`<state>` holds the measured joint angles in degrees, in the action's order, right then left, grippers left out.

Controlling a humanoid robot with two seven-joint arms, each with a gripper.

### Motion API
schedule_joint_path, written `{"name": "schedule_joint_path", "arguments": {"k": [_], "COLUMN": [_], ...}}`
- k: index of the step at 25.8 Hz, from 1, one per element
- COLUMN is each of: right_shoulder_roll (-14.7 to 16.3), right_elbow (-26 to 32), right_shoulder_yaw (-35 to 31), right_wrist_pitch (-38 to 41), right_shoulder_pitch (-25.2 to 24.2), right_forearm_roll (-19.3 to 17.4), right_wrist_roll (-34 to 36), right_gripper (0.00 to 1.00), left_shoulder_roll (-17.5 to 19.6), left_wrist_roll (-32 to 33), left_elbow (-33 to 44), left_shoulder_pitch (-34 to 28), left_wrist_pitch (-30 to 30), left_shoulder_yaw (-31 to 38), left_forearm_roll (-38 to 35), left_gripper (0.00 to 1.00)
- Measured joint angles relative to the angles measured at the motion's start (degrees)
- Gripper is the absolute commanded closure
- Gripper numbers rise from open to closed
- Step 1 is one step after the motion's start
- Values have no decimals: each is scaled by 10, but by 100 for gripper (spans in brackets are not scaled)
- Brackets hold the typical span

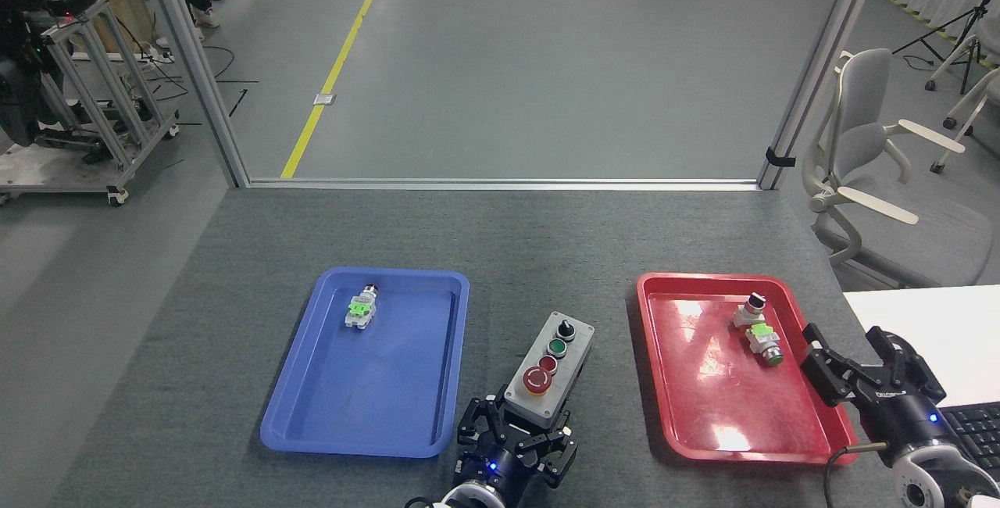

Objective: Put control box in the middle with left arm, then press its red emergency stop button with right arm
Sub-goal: 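Set the box down between the trays and open the left gripper, then withdraw the left gripper and bring the right gripper toward the box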

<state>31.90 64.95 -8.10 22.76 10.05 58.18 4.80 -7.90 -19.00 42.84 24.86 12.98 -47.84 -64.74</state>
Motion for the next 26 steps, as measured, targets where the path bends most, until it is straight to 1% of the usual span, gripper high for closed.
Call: {"name": "schedule_joint_path", "arguments": {"k": [5, 6, 7, 9, 11, 12, 14, 15, 16, 18, 20, 21, 23, 25, 26], "right_shoulder_roll": [1, 1, 3, 7, 10, 10, 11, 11, 12, 12, 9, 7, -1, -13, -18], "right_elbow": [0, 0, 0, 0, 0, 0, -1, -1, -2, -4, -9, -13, -22, -29, -31], "right_shoulder_yaw": [1, 1, 1, 1, 4, 9, 31, 45, 63, 103, 156, 185, 245, 303, 326], "right_wrist_pitch": [1, 1, 1, -3, -6, -8, -11, -12, -12, -14, -14, -15, -15, -13, -11], "right_shoulder_pitch": [-2, -2, -2, 2, 5, 8, 19, 25, 33, 53, 78, 91, 117, 136, 143], "right_forearm_roll": [0, 0, 0, 0, 0, 0, 0, 0, 0, 1, 1, 1, 2, 4, 5], "right_wrist_roll": [-3, -3, -4, -5, -4, -2, 2, 2, 3, 4, 4, 4, 4, 6, 6], "right_gripper": [1, 1, 4, 21, 40, 48, 58, 66, 71, 76, 95, 100, 100, 100, 100], "left_shoulder_roll": [5, 11, 19, 47, 74, 87, 113, 126, 140, 164, 186, 198, 213, 223, 225], "left_wrist_roll": [-7, -13, -18, -26, -34, -36, -38, -38, -38, -38, -36, -34, -28, -8, 9], "left_elbow": [48, 66, 84, 136, 187, 213, 255, 274, 294, 326, 352, 362, 374, 379, 381], "left_shoulder_pitch": [-32, -40, -47, -66, -82, -90, -103, -109, -118, -134, -149, -155, -162, -166, -167], "left_wrist_pitch": [17, 26, 38, 65, 80, 87, 100, 103, 107, 110, 108, 106, 87, 48, 17], "left_shoulder_yaw": [4, 4, 4, 5, 5, 6, 14, 23, 36, 65, 99, 118, 154, 196, 220], "left_forearm_roll": [-3, -4, -6, -11, -18, -21, -26, -27, -29, -30, -30, -29, -27, -24, -23], "left_gripper": [1, 1, 1, 1, 1, 1, 1, 1, 1, 1, 1, 1, 1, 1, 1]}}
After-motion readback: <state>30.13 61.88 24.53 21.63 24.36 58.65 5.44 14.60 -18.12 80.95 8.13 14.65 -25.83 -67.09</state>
